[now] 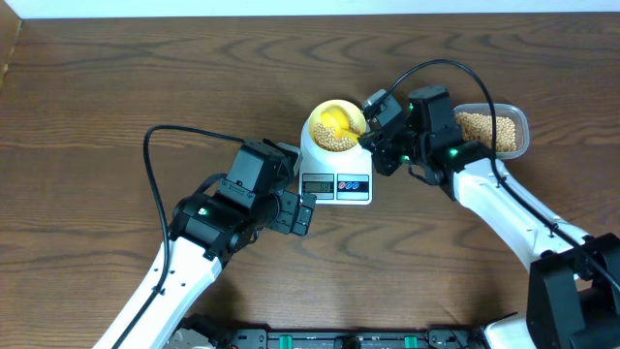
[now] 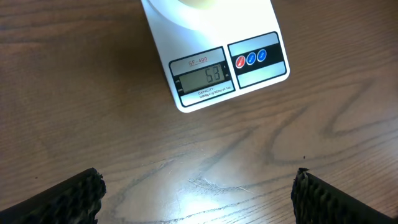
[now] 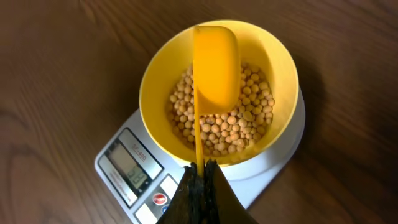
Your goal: Scoop item into bowl and weigh 50g on scale
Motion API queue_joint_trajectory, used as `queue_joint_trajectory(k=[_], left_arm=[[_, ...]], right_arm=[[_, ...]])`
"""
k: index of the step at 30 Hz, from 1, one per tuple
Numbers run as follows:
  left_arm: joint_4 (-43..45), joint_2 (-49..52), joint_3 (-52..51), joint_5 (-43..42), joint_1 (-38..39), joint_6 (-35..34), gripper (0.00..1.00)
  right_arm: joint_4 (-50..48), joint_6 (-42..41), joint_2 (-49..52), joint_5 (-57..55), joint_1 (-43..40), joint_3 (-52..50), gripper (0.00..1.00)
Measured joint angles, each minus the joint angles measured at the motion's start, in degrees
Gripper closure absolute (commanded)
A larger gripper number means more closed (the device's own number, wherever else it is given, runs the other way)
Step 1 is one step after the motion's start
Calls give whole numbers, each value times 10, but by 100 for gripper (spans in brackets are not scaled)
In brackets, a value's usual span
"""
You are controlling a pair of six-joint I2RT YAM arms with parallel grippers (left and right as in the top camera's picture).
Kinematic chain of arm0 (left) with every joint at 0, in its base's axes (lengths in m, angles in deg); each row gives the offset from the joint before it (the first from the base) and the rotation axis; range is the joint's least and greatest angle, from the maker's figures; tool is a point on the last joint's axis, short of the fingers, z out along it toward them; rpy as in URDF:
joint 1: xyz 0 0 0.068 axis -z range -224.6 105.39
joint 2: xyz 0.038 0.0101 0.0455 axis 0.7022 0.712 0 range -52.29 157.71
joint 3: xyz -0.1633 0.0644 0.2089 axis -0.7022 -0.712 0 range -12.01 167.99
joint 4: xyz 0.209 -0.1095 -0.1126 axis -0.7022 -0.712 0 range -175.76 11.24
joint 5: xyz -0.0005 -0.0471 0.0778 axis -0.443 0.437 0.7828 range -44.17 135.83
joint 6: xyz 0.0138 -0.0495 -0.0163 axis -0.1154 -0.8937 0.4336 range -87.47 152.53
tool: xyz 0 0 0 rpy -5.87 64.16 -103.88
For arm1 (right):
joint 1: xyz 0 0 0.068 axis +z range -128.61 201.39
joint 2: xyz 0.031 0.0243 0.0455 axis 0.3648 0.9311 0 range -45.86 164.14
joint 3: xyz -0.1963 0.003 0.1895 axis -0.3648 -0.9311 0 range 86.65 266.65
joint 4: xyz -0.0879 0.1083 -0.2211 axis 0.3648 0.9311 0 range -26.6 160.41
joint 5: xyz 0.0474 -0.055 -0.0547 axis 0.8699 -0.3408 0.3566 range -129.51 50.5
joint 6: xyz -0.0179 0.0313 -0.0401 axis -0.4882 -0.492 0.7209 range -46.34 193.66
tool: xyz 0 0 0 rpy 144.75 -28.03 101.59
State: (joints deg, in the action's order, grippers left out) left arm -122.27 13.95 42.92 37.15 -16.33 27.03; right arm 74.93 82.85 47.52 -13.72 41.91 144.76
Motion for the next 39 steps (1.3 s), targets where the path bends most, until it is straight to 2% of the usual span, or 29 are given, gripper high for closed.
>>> queue_joint_trajectory(k=[22, 39], left_arm=[[0, 0, 0, 0, 0, 0, 2], [0, 0, 0, 0, 0, 0, 2]], right_arm=[[-5, -49, 0, 54, -12, 0, 99], [-13, -101, -19, 83, -54, 0, 99]])
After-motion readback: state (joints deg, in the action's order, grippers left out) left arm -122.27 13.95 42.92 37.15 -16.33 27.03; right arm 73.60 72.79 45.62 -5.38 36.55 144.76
